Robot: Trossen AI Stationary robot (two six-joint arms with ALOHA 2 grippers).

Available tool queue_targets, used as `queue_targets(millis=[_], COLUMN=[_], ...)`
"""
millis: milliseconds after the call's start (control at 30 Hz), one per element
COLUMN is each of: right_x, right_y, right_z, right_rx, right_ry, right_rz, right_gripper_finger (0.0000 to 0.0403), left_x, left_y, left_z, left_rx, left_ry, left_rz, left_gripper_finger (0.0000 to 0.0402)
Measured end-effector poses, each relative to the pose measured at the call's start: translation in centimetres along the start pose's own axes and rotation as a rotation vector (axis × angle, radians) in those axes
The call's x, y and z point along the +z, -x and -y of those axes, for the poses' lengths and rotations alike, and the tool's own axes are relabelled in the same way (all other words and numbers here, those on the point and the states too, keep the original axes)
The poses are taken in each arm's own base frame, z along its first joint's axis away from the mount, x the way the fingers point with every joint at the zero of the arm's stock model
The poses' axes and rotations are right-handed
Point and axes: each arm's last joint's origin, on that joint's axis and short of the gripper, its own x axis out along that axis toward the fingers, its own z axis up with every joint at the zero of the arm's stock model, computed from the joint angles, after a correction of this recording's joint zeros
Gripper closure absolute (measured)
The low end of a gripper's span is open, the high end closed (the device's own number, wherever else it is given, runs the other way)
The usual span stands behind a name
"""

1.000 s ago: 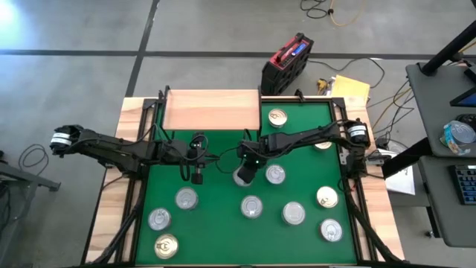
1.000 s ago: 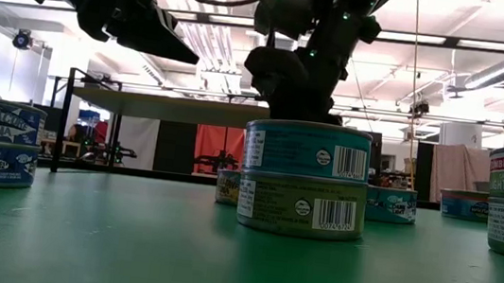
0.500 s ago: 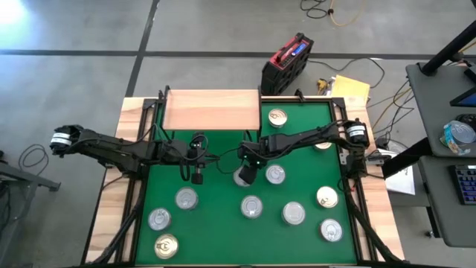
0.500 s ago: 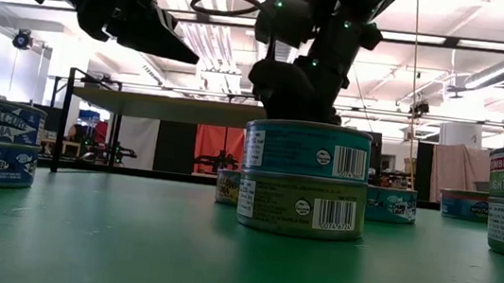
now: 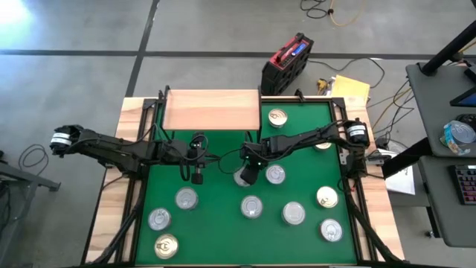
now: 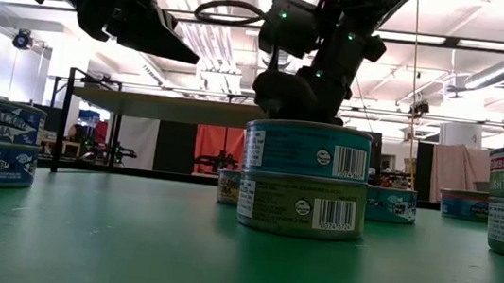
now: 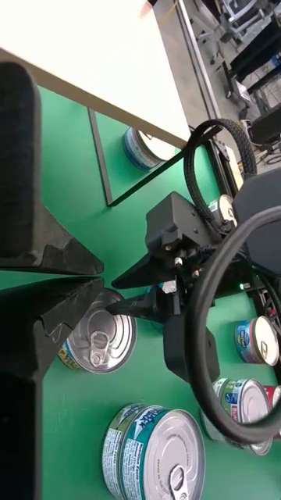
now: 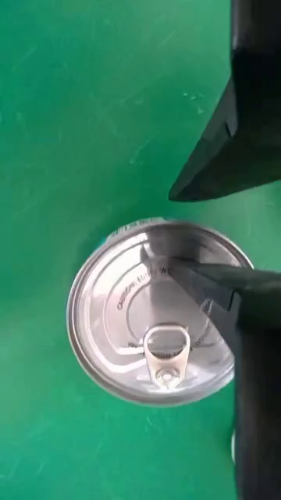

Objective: Stack canned seafood by type on shelf
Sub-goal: Put the top right blue tuna can on the shelf

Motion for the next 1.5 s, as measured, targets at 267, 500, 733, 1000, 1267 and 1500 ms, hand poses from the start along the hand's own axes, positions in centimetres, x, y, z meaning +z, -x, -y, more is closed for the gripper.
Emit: queue_targets(millis=[267,500,733,1000,1267,1500], right_x=[0.2,0.2,0.3,0.6,0.3,-0.1], right_y=[0.0,0.0,0.3,1.0,1.3,1.7], right_z=[-0.1,-0.1,-1.0,-2.4,-3.3,-2.6], right_rx=[0.02,-0.008,-0.035,-0.074,-0.105,-0.14], right_ry=[0.048,0.065,0.136,0.223,0.279,0.244], right_rz=[0.013,0.029,0.058,0.11,0.126,0.066], right_gripper_finger=[0.0388,0.0394,0.0394,0.0395,0.0395,0.0395], left_x=[0.1,0.1,0.1,0.1,0.1,0.1], left_y=[0.0,0.0,0.0,0.0,0.0,0.0], left_z=[0.0,0.0,0.0,0.0,0.0,0.0], left_rx=[0.002,0.002,0.002,0.003,0.003,0.002], left_ry=[0.002,0.006,0.006,0.017,0.026,0.053], left_rz=[0.011,0.01,0.011,0.013,0.014,0.012], left_gripper_finger=[0.0401,0.0401,0.0401,0.0401,0.0401,0.0401])
